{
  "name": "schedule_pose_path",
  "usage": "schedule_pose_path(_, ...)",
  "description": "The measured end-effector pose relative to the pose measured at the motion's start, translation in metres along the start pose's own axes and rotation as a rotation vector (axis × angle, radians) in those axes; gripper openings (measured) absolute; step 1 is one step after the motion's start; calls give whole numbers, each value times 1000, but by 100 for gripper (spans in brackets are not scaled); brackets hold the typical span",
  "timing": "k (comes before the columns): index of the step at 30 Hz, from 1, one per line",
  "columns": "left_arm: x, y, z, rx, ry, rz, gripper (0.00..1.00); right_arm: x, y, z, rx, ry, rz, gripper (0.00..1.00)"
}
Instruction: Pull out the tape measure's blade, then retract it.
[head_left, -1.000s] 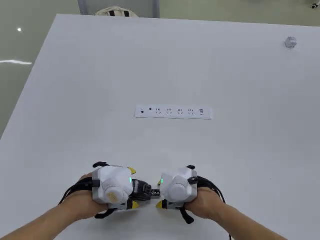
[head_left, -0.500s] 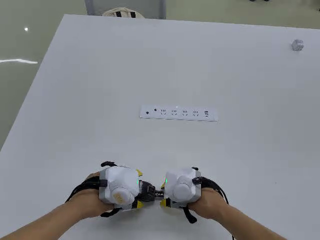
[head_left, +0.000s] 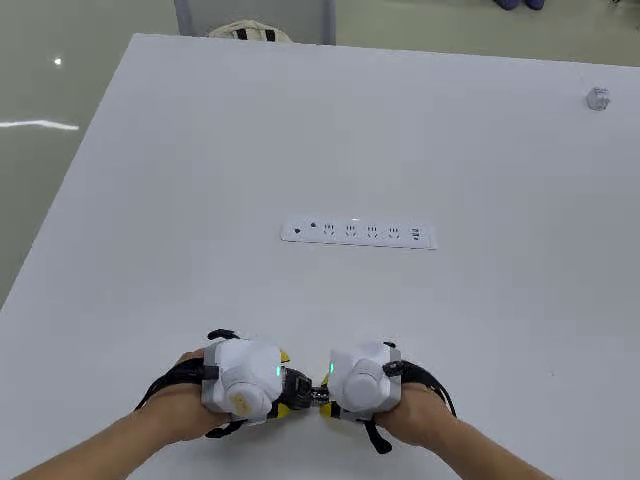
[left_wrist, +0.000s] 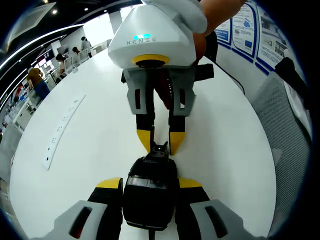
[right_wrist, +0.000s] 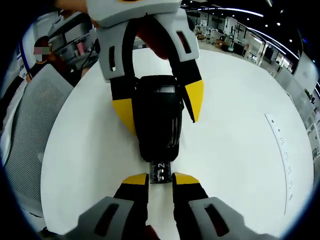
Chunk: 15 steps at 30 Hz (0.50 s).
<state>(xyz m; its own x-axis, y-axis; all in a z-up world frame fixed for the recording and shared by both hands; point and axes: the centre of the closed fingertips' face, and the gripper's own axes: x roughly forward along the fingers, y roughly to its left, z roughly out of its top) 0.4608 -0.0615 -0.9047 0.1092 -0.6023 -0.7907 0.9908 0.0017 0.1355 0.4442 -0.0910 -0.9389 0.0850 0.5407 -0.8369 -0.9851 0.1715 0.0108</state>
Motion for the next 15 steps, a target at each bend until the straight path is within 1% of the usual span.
schedule_pose_path(2, 0, 0, 0, 0, 0, -1, 37, 0, 0, 0, -1, 1, 3, 17)
schedule_pose_path(8, 0, 0, 0, 6, -5, -5, 37, 0, 1, 0, -3, 0, 1, 16)
schedule_pose_path(15, 1, -1, 0, 14, 6, -3, 37, 0, 1, 0, -17, -1, 0, 16)
